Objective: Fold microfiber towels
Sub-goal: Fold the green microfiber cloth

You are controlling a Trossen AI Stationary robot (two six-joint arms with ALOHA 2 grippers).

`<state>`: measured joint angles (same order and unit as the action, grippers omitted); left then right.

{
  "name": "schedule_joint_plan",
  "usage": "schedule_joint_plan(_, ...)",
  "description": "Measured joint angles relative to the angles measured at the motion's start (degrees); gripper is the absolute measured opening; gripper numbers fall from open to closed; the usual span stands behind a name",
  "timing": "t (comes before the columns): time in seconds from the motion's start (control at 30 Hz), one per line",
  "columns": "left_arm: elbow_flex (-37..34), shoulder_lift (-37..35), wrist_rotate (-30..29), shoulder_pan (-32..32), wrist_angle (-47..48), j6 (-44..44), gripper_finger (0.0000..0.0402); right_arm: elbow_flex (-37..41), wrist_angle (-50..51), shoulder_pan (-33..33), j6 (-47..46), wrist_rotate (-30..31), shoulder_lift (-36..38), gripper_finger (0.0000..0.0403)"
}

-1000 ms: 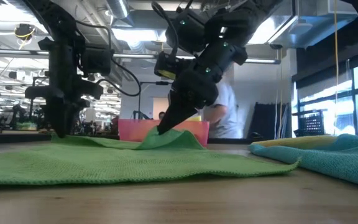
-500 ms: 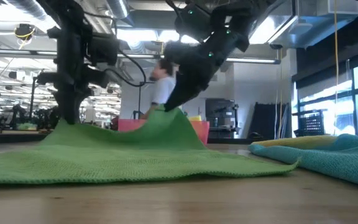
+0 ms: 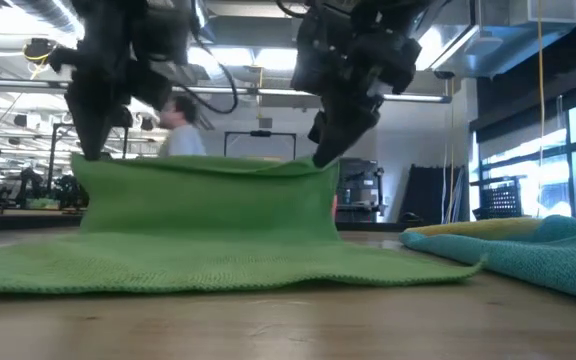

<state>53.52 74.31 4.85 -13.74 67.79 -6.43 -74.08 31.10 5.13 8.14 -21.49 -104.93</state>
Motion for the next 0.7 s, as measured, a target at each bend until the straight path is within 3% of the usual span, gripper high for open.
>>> schedule_joint_plan(0.3, 0.7, -0.1, 2.0, 18.7, -3.8, -20.4, 0.0, 0.0, 1.2, -1.2, -2.0, -4.7, 0.1, 0.0008)
schedule_joint_plan(0.43, 0.7, -0.1, 2.0, 25.6, -8.2, -28.2, 0.0, 0.0, 1.2, -1.8, -2.8, -12.7, 0.1, 0.0009)
schedule_joint_plan(0.53, 0.7, -0.1, 1.8, 29.5, -11.3, -32.2, 0.0, 0.0, 1.4, -2.7, -3.4, -18.0, 0.1, 0.0009)
schedule_joint_plan(0.7, 0.7, -0.1, 0.9, 33.3, -15.3, -37.5, 0.0, 0.4, 2.6, -5.1, -3.5, -18.0, 0.1, 0.0009)
